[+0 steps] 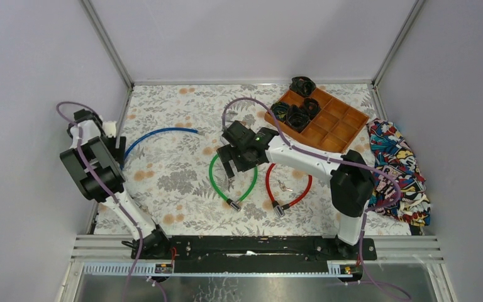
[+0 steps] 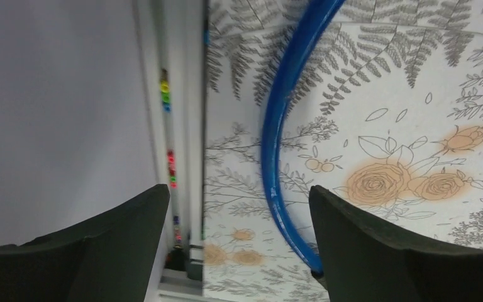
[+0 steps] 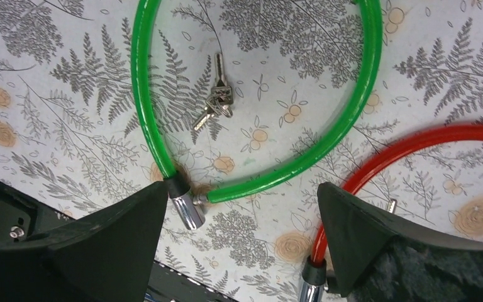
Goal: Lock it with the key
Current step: Pick up the lock from the center of the board.
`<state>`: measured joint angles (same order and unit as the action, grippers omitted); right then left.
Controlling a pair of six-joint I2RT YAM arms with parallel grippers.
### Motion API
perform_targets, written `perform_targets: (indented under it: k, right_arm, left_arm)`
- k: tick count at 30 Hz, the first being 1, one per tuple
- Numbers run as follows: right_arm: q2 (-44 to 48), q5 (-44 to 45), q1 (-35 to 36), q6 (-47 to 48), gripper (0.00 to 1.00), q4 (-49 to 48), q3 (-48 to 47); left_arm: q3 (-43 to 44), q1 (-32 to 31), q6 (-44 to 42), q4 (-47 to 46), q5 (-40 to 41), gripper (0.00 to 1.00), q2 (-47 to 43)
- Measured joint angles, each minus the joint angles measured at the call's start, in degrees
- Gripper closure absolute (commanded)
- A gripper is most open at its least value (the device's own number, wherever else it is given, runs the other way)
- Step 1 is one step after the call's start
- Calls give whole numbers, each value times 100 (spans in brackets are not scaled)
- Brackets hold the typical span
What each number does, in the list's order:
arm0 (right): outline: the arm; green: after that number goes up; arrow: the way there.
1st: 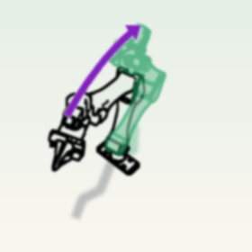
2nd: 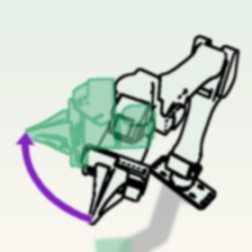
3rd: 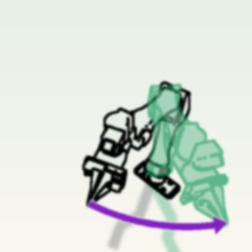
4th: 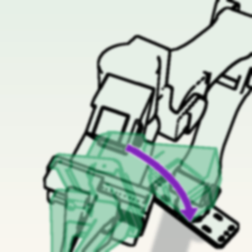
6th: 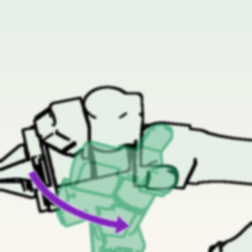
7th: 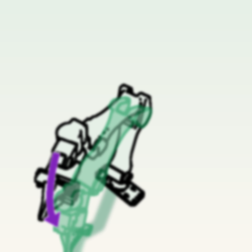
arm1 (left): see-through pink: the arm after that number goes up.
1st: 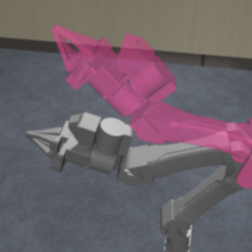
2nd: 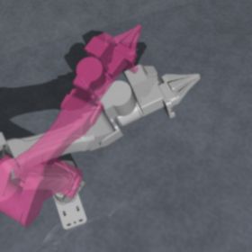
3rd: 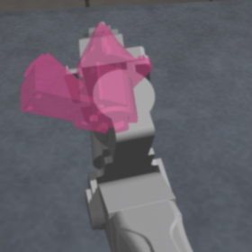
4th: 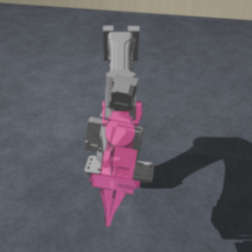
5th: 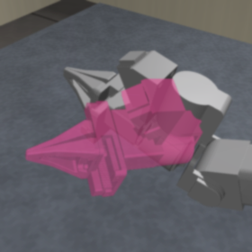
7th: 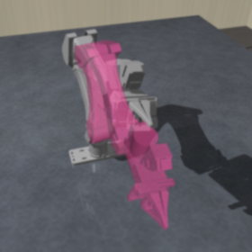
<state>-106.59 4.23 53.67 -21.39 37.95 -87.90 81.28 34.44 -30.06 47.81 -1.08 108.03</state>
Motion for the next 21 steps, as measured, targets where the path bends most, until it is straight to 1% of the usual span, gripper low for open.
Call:
perform_targets:
  k: [2, 6, 11, 13, 14, 15, 16, 17, 21]
  right_arm:
    - [39, 96, 42, 22, 5, 94, -2]
    - [46, 232, 59, 74, 5, 249, -4]
    - [52, 286, 59, 120, 5, 343, -57]
    - [66, 291, 59, 144, 5, 361, -90]
    - [76, 297, 59, 155, 5, 358, -109]
    - [90, 313, 59, 168, 5, 358, -122]
    - [111, 330, 59, 188, 5, 356, -133]
    - [138, 341, 59, 210, 5, 356, -136]
    - [275, 391, 59, 376, 2, 337, -140]
  left_arm:
    - [-105, 179, 70, 76, -173, 22, 140]
    - [-535, 111, 127, 103, -369, 35, 173]
    - [-813, 37, 144, 35, -385, 36, 251]
    - [-813, 37, 149, 31, -374, 41, 269]
    - [-811, 37, 151, 28, -356, 49, 275]
    - [-811, 37, 157, 24, -339, 64, 280]
    - [-813, 37, 175, 20, -313, 85, 280]
    - [-820, 37, 181, 17, -293, 100, 280]
    - [-863, 28, 212, -17, -256, 100, 240]
